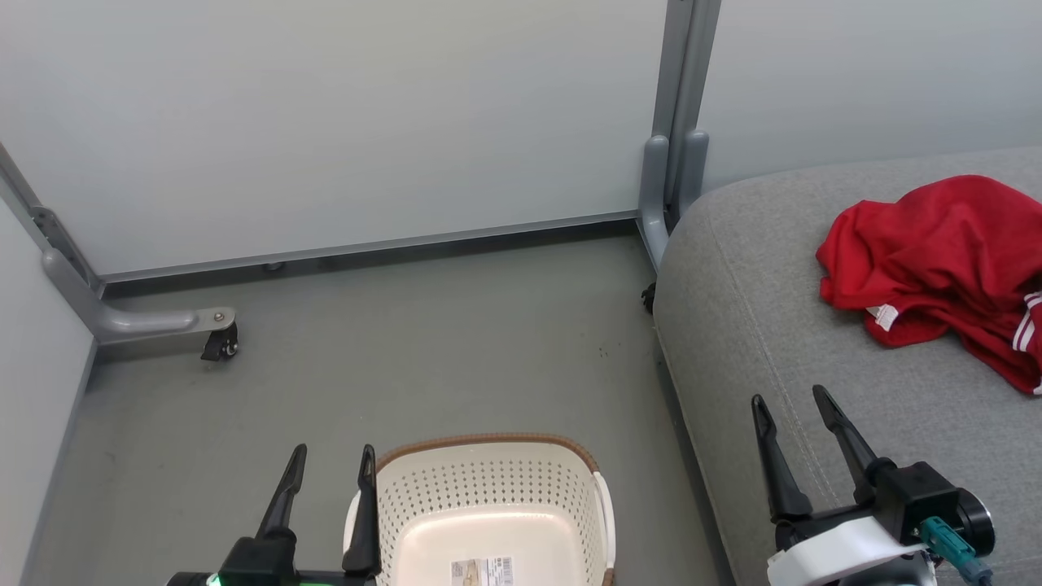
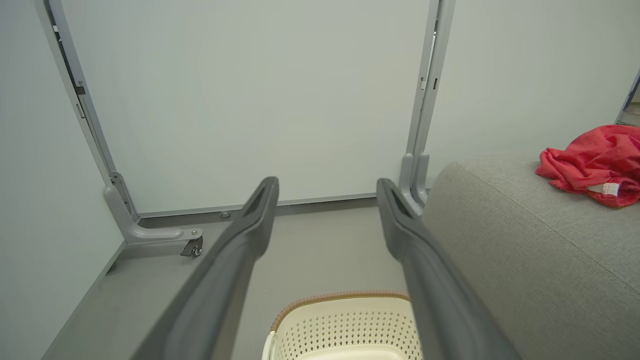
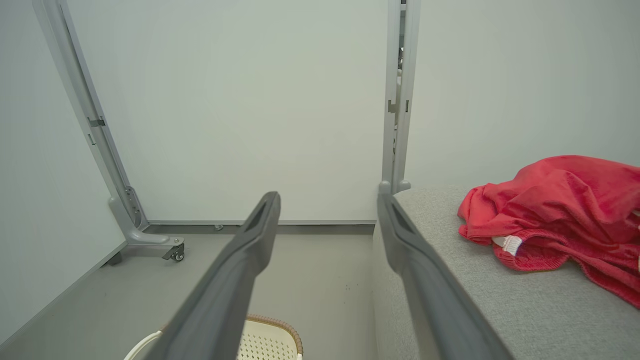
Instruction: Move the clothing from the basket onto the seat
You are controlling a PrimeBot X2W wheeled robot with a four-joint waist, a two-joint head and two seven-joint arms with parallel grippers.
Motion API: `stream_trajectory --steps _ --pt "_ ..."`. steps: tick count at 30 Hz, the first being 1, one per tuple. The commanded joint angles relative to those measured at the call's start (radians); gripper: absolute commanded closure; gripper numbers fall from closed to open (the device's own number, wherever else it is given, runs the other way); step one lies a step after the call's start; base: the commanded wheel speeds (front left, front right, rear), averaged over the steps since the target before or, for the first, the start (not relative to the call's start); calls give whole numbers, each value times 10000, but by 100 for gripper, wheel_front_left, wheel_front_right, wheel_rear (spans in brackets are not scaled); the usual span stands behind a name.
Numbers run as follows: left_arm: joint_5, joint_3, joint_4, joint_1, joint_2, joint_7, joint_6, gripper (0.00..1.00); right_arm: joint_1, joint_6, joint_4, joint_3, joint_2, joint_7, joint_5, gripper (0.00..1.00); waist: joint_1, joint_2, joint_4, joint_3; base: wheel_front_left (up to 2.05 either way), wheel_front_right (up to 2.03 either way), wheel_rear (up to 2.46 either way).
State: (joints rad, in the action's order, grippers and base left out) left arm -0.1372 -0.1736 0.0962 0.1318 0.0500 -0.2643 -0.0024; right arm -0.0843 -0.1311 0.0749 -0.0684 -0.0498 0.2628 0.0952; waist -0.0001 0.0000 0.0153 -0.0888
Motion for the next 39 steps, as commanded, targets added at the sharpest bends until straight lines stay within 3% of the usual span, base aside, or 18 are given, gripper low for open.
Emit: stream_trajectory --steps 1,5,6,11,39 --pt "53 10 -24 -38 13 1 60 0 -144 7 41 56 -14 30 59 0 1 0 9 -10 0 0 0" --pt "57 13 -5 -107 14 0 110 0 -140 7 110 71 -12 30 132 0 1 0 54 -37 0 0 0" --pt "69 10 -1 -11 -2 2 60 100 -69 0 104 54 -2 0 111 100 1 0 54 -37 0 0 0" --pt "-115 10 392 54 -1 26 43 100 -218 0 475 3 34 -41 303 100 1 0 53 -30 0 0 0" --pt "-5381 681 797 -838 245 1058 -419 100 548 1 866 337 -209 -1076 5626 100 1 0 8 180 0 0 0"
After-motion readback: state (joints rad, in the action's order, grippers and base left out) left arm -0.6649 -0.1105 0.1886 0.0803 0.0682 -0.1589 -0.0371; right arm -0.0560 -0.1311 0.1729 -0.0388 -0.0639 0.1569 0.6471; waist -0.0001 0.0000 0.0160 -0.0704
